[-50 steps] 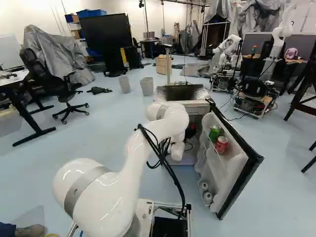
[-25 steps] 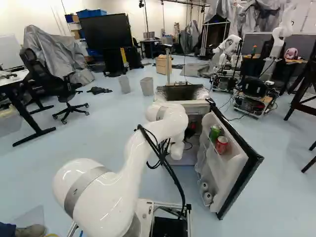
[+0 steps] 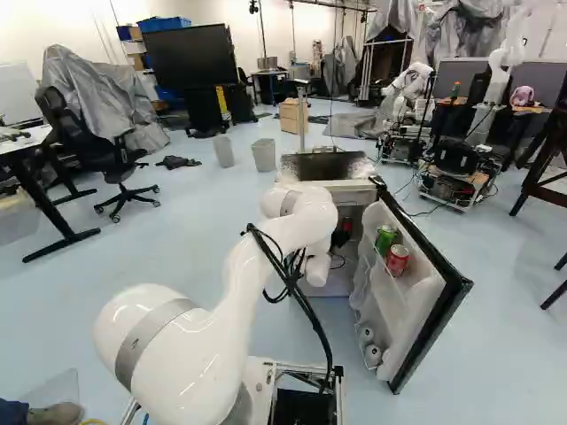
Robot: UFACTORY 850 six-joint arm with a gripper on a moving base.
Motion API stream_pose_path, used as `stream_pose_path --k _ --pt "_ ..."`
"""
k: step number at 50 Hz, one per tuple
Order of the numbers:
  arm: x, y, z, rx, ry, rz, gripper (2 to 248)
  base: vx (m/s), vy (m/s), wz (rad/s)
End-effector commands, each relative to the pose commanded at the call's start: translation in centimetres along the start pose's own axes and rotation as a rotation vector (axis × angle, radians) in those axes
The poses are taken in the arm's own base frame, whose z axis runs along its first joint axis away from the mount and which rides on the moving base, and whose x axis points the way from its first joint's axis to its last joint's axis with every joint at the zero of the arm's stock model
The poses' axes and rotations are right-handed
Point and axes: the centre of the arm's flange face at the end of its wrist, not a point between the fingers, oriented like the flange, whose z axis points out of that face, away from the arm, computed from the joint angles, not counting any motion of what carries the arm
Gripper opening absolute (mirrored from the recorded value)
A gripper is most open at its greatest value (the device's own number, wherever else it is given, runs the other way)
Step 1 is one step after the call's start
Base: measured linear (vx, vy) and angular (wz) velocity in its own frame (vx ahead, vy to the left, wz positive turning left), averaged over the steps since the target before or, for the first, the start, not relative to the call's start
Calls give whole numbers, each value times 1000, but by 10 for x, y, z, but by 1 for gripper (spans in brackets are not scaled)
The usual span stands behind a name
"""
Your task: Grab a drink from the fridge
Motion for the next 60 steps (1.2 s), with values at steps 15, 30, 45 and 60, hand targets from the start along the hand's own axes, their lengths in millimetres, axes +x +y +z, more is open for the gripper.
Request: stream_pose_path --k 15,30,45,60 --pt "0 0 0 0 0 0 247 0 0 0" --pt "0 0 0 0 0 0 180 0 0 0" --pt "0 0 0 0 0 0 105 0 0 0" --pt "0 0 -1 0 -2 0 97 0 0 0"
